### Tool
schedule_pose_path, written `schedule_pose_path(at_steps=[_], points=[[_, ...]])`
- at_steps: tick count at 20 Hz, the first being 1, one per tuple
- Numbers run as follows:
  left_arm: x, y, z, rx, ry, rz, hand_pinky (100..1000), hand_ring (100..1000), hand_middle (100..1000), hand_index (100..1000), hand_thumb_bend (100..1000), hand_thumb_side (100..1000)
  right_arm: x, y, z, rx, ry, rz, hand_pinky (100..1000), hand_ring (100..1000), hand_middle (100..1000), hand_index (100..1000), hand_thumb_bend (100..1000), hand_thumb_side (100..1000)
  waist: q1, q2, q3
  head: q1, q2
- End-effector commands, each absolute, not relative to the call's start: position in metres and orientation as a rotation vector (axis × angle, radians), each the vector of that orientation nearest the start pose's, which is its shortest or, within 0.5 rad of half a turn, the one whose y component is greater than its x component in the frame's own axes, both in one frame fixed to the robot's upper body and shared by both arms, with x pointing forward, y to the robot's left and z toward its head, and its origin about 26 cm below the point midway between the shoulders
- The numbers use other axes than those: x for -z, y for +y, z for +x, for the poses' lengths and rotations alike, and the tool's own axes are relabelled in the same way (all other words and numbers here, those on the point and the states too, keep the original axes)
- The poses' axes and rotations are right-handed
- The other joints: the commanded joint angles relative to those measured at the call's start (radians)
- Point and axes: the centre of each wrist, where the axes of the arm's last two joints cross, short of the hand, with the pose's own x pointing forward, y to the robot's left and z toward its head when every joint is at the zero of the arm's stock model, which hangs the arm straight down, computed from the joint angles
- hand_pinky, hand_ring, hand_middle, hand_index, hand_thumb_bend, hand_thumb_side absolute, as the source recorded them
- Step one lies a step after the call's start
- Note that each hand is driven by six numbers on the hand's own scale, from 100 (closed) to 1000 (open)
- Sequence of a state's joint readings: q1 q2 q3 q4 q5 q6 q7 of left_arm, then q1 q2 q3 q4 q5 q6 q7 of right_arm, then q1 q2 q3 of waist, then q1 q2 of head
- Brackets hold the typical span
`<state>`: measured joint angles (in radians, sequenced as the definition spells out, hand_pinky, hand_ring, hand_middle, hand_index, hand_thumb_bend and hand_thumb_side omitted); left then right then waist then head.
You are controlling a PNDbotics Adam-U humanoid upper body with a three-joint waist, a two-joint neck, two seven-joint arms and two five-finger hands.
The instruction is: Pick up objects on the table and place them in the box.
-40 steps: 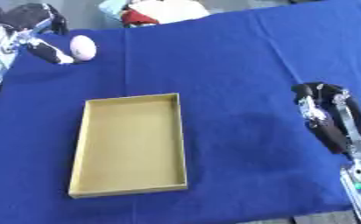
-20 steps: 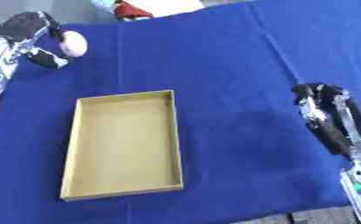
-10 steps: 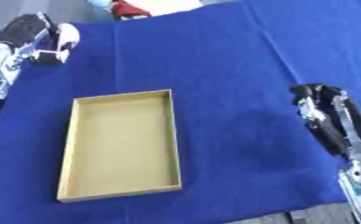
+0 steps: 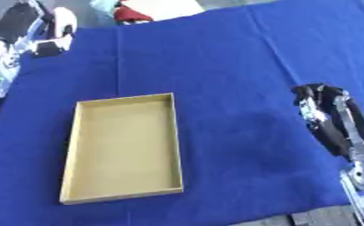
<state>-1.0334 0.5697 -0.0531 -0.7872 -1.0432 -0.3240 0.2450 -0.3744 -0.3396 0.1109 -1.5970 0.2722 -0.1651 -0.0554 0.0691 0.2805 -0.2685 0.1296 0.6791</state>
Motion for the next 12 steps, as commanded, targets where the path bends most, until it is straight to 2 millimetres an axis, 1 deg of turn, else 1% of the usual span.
schedule_pose_path(at_steps=[1, 4, 5, 6, 8, 9, 10, 12], points=[[-0.284, 0.342, 0.472, 1.227, -1.973, 1.459, 502, 290, 108, 223, 100, 393, -0.129, -0.262, 0.357, -0.634, -2.106, -0.427, 500, 605, 498, 693, 100, 842, -0.004, -0.031, 0.007, -0.007, -0.005], [-0.304, 0.318, 0.461, 1.375, -2.106, 1.406, 499, 287, 108, 222, 100, 312, -0.129, -0.262, 0.357, -0.643, -2.103, -0.429, 500, 606, 498, 693, 100, 839, -0.004, -0.040, 0.015, -0.010, -0.006], [-0.308, 0.311, 0.457, 1.420, -2.137, 1.388, 499, 287, 107, 222, 100, 306, -0.128, -0.262, 0.357, -0.644, -2.102, -0.431, 500, 606, 498, 693, 100, 839, -0.005, -0.042, 0.016, -0.011, -0.007], [-0.312, 0.303, 0.453, 1.470, -2.164, 1.369, 498, 285, 106, 221, 100, 265, -0.128, -0.262, 0.357, -0.646, -2.101, -0.432, 501, 606, 498, 693, 100, 838, -0.005, -0.044, 0.017, -0.012, -0.007], [-0.315, 0.288, 0.444, 1.579, -2.213, 1.325, 498, 284, 106, 221, 100, 232, -0.128, -0.263, 0.357, -0.649, -2.099, -0.433, 501, 606, 498, 693, 100, 835, -0.006, -0.048, 0.018, -0.013, -0.008], [-0.316, 0.281, 0.440, 1.627, -2.230, 1.304, 498, 284, 106, 221, 100, 229, -0.128, -0.263, 0.357, -0.650, -2.098, -0.433, 501, 606, 498, 693, 100, 835, -0.006, -0.049, 0.018, -0.014, -0.008], [-0.316, 0.275, 0.436, 1.679, -2.241, 1.284, 498, 284, 106, 221, 100, 200, -0.128, -0.262, 0.357, -0.652, -2.099, -0.433, 501, 606, 498, 693, 100, 834, -0.006, -0.050, 0.018, -0.014, -0.008], [-0.314, 0.263, 0.428, 1.778, -2.251, 1.254, 499, 284, 107, 222, 100, 171, -0.128, -0.262, 0.357, -0.655, -2.100, -0.432, 501, 607, 498, 692, 100, 832, -0.005, -0.052, 0.019, -0.014, -0.009]])
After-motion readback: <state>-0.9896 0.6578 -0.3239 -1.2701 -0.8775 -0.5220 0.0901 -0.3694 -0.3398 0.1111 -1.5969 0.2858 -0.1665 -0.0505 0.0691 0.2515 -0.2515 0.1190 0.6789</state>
